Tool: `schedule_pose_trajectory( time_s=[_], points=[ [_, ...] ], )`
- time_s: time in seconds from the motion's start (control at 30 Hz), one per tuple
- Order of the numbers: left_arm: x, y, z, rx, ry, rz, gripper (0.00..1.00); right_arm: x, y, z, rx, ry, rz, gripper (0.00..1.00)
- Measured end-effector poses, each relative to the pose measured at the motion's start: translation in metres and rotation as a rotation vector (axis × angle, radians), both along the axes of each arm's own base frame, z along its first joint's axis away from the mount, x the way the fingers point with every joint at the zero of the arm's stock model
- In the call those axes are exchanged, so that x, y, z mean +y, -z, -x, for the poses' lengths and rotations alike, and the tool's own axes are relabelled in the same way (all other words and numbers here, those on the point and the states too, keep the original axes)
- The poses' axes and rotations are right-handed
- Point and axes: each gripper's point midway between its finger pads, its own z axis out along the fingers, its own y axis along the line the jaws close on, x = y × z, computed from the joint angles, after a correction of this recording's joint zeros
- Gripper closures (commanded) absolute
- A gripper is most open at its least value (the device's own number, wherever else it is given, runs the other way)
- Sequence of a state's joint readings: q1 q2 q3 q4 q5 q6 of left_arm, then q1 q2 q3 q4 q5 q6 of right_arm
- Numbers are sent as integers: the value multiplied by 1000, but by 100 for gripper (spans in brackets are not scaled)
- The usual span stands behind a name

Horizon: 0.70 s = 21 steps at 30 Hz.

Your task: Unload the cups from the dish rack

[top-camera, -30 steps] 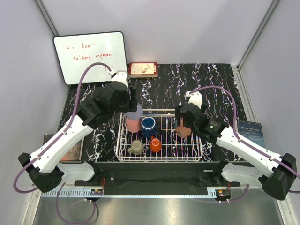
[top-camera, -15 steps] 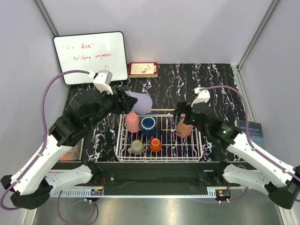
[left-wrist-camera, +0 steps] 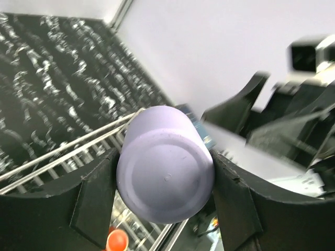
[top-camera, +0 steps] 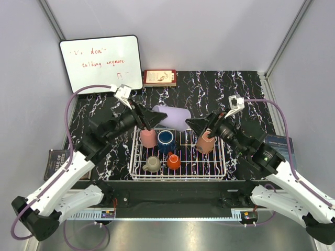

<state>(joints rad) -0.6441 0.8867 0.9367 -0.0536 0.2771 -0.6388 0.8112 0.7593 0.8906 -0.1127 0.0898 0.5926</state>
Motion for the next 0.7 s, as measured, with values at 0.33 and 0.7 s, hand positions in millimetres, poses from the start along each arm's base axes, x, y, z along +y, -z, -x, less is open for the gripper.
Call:
schedule_pose_trajectory(
  time_s=[0.33,0.7],
  points=[
    [3,-17,-16,2,87,256,100,5,10,18,14,-82,-71,14],
    [-13,-8,-3,60,263,328,100,17,1,14,-16,-113,-97,16]
  ],
)
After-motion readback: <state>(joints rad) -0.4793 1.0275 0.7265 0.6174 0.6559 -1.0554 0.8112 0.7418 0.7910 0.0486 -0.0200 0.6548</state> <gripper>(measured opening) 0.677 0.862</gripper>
